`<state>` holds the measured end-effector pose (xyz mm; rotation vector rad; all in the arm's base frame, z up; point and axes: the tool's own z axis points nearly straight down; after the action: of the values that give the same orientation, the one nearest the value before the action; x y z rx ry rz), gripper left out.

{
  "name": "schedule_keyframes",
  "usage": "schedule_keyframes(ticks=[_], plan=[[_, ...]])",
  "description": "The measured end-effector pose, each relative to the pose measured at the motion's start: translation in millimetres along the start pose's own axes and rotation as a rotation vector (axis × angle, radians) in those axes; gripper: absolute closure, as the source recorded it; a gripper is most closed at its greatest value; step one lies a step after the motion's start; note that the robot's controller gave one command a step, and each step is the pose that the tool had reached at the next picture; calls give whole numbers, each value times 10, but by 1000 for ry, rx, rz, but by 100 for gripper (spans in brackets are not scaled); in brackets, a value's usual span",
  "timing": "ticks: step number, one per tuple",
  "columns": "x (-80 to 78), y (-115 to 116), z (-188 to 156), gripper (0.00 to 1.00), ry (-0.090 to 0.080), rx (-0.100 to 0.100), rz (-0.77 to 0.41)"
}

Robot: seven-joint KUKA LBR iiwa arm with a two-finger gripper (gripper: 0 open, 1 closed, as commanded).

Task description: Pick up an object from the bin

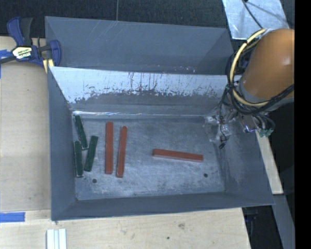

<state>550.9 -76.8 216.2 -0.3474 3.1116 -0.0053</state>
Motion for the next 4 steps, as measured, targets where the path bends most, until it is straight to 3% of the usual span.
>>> schedule_keyframes(ticks=[1,2,3,4], plan=[[625,374,831,100,19,-9,-87],[587,356,792,0,7,-4,-87],[60,453,1487,0,6,-6,-66],[50,437,1440,100,0,-3,-65]])
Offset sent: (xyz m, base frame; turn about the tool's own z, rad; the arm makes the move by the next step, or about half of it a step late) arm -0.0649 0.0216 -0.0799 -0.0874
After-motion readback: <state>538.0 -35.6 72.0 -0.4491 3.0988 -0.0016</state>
